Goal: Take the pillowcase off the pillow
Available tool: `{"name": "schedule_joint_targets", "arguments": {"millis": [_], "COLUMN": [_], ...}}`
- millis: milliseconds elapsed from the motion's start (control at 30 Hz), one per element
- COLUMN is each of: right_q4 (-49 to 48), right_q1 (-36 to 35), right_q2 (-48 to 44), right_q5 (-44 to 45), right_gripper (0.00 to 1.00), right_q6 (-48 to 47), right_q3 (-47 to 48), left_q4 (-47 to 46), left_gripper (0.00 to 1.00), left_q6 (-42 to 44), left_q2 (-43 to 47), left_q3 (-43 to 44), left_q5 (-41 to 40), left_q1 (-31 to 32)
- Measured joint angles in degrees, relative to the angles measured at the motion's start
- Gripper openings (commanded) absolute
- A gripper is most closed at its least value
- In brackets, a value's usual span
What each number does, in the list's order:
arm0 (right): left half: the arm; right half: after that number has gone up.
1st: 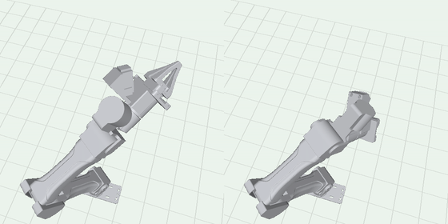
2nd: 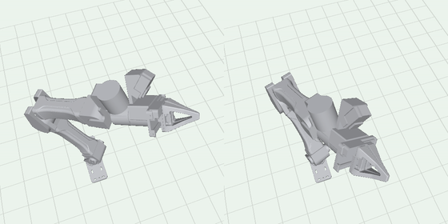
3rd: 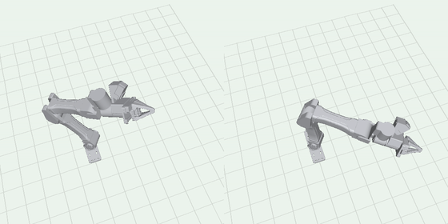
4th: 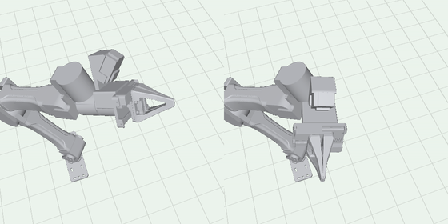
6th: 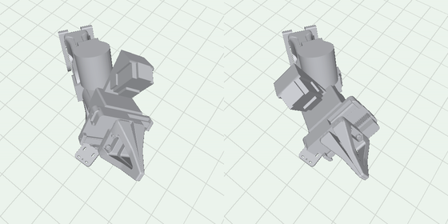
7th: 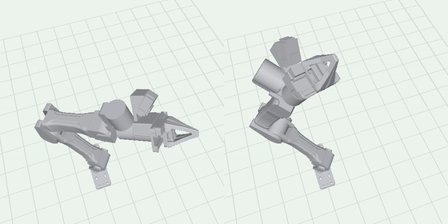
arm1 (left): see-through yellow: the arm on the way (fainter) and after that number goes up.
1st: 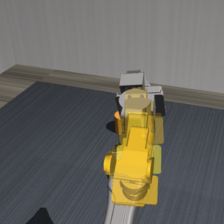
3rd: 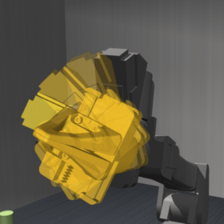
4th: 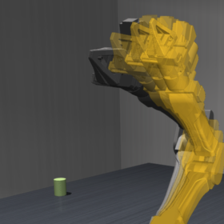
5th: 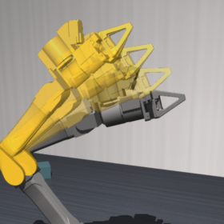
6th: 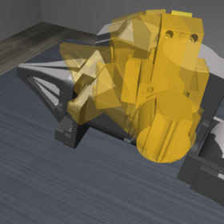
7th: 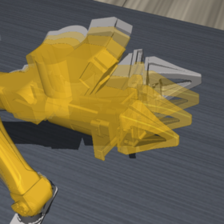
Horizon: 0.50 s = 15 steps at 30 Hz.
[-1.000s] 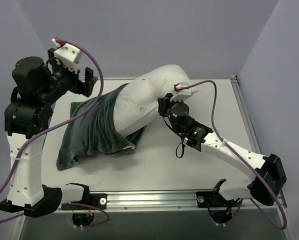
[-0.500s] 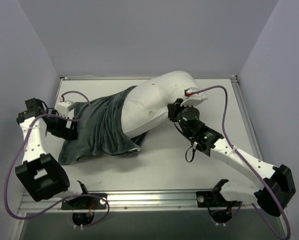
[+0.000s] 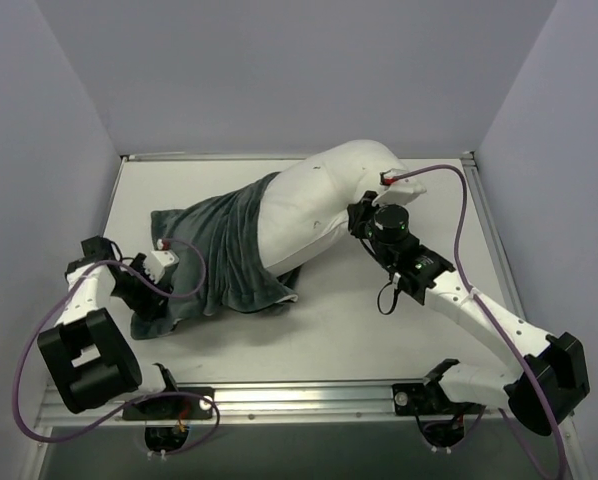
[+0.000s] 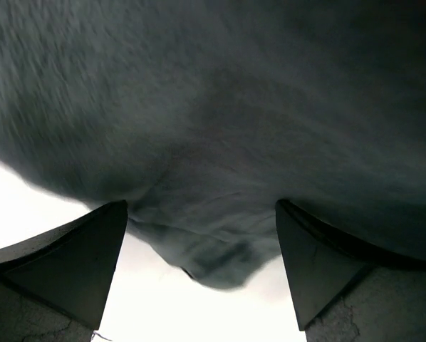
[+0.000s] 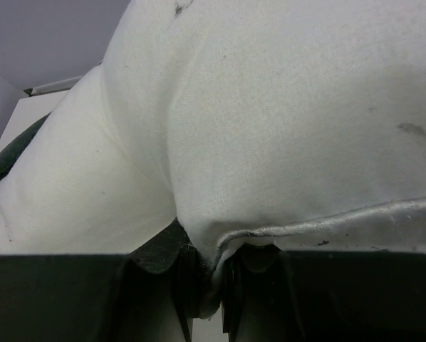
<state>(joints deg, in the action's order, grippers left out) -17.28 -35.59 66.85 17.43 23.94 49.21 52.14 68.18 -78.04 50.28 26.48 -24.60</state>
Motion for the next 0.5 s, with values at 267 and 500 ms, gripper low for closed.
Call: {"name": "schedule_joint_targets", "arguments": {"millis": [267,500], "right_q4": [1.0,3.3], "right_q1": [0.8,4.5], "right_q2": [0.5,-0.7], "right_q5": [0.0,-2.2], "right_gripper": [0.0,0.0], "right_q6": [-0.1,0.0], "right_q3": [1.0,1.1], "left_q4": [-16.2,-25.9], "left_gripper": [0.03,0.02], "left_q6": [-3.9,-11.0], "left_q2": [-5.3,-5.1], "left_q3": [-4.3,-5.7], "left_q5": [-1.4,0.4], "left_q1": [4.7,2.9]}}
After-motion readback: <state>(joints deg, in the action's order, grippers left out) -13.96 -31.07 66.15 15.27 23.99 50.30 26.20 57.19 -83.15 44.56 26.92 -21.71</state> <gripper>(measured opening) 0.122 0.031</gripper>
